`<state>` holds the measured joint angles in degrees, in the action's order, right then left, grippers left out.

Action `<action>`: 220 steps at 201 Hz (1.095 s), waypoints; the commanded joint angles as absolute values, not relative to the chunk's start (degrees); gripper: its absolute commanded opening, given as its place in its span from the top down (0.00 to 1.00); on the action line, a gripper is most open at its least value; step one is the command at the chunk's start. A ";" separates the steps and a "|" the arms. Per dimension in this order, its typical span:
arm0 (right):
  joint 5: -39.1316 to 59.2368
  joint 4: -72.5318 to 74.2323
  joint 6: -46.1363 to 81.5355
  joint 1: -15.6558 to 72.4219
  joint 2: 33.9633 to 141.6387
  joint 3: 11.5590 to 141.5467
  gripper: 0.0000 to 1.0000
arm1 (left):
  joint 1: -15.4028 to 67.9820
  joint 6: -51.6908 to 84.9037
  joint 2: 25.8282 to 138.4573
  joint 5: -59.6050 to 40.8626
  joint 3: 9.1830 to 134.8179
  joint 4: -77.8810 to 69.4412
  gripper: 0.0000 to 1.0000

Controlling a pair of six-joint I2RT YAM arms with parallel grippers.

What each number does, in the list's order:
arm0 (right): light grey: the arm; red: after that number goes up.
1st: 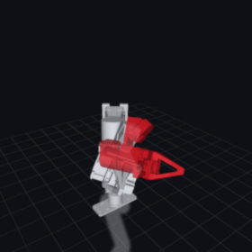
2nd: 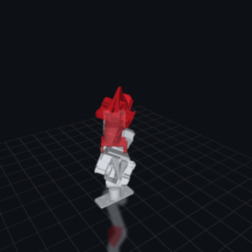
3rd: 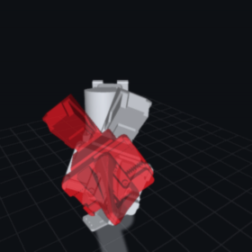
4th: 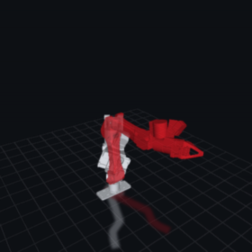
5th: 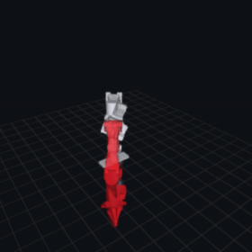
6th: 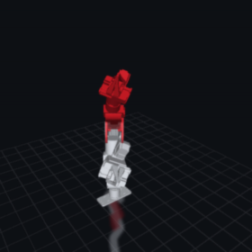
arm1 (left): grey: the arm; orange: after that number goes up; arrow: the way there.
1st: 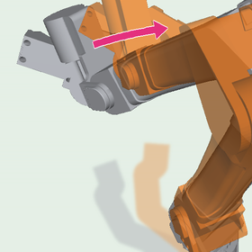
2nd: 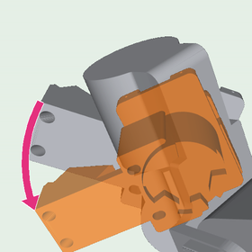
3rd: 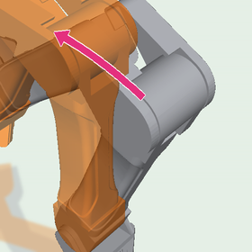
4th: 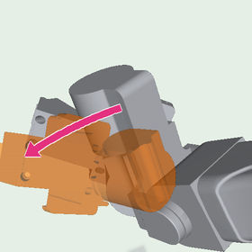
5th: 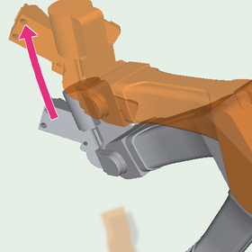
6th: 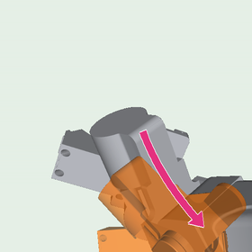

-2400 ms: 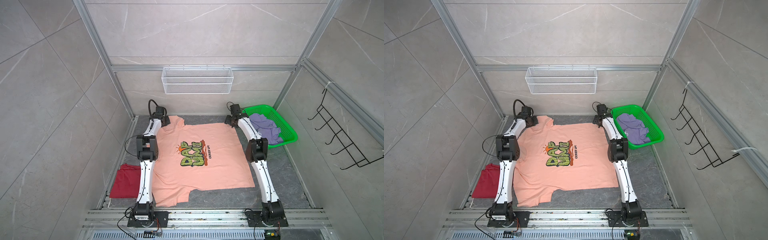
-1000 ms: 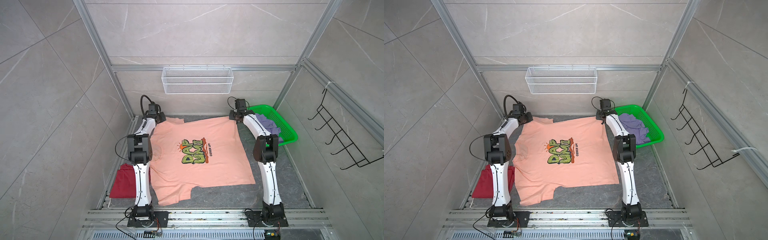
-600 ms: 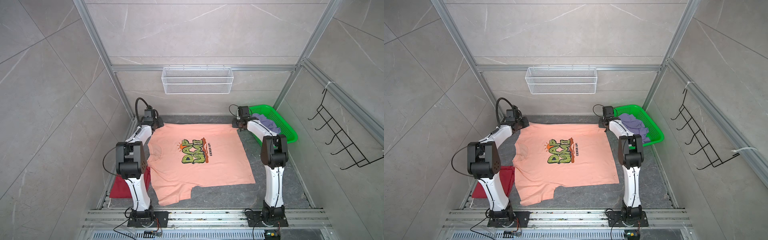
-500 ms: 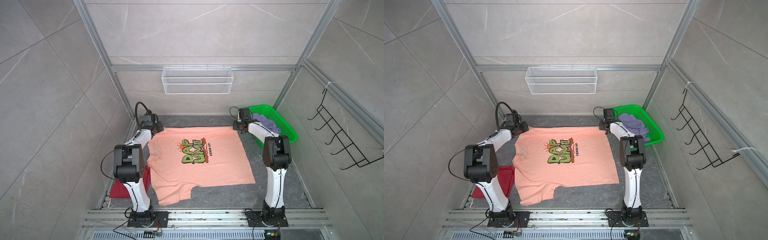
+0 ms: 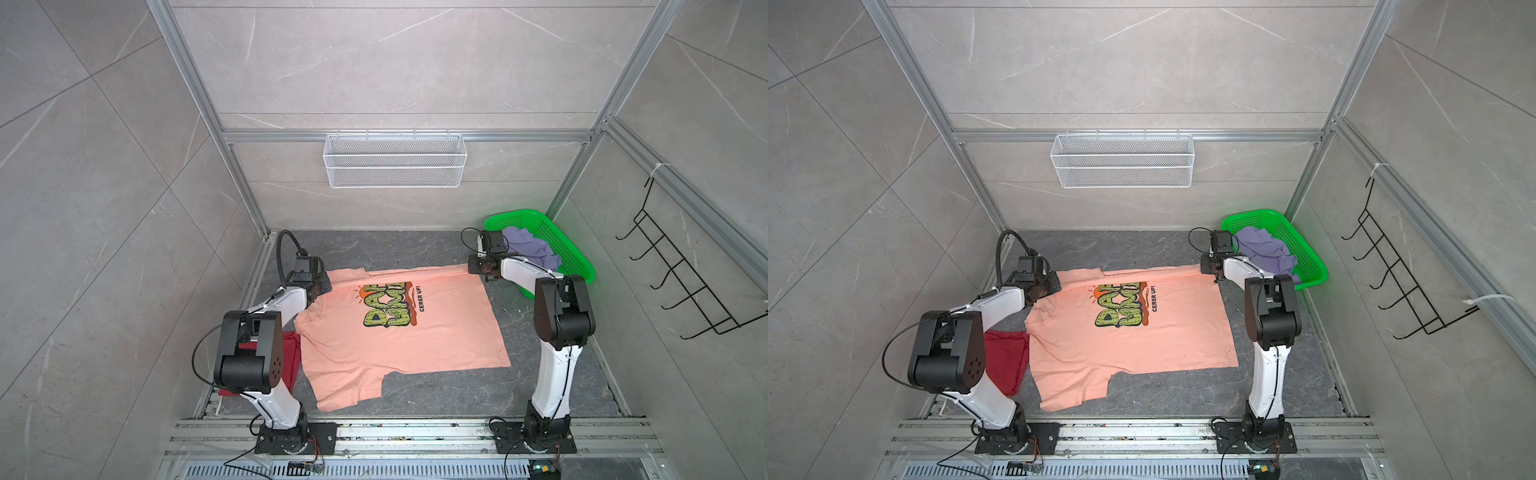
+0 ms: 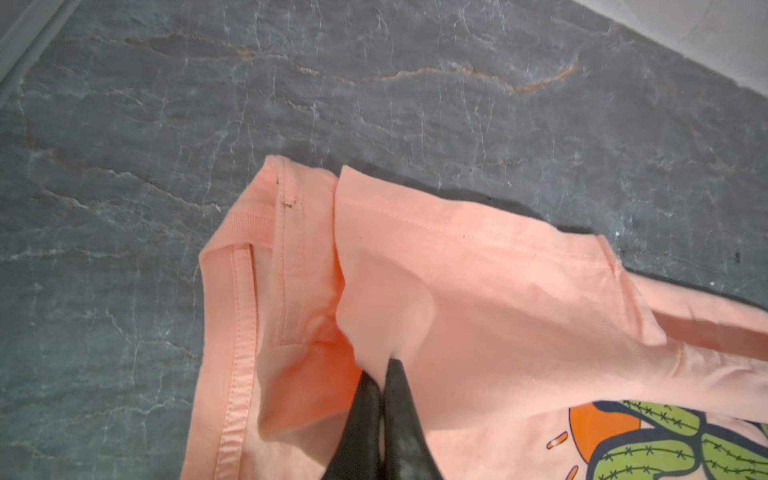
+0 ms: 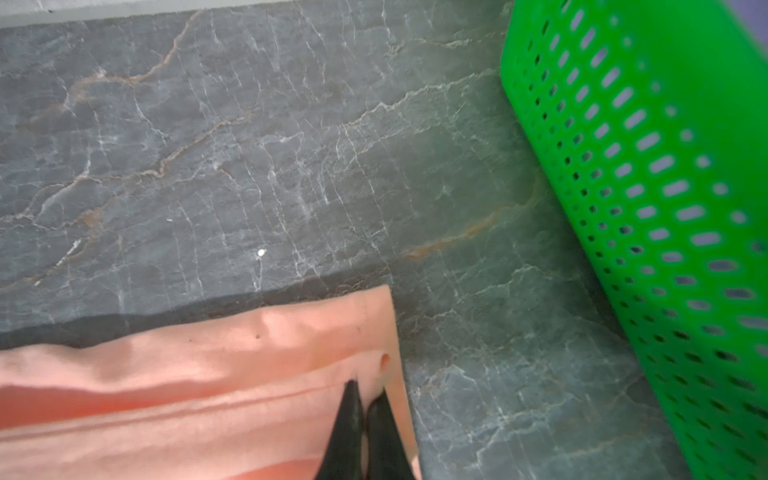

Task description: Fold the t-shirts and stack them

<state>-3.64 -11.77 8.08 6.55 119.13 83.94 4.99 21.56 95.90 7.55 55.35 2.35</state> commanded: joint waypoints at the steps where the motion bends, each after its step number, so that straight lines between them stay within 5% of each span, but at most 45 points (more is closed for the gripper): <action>1: -4.04 -11.09 7.50 6.18 117.14 82.97 1.00 | 4.92 24.21 93.49 11.59 53.74 0.61 1.00; 220: -5.09 -12.48 7.79 5.89 116.85 80.99 1.00 | 5.55 29.16 94.00 13.36 53.34 6.96 1.00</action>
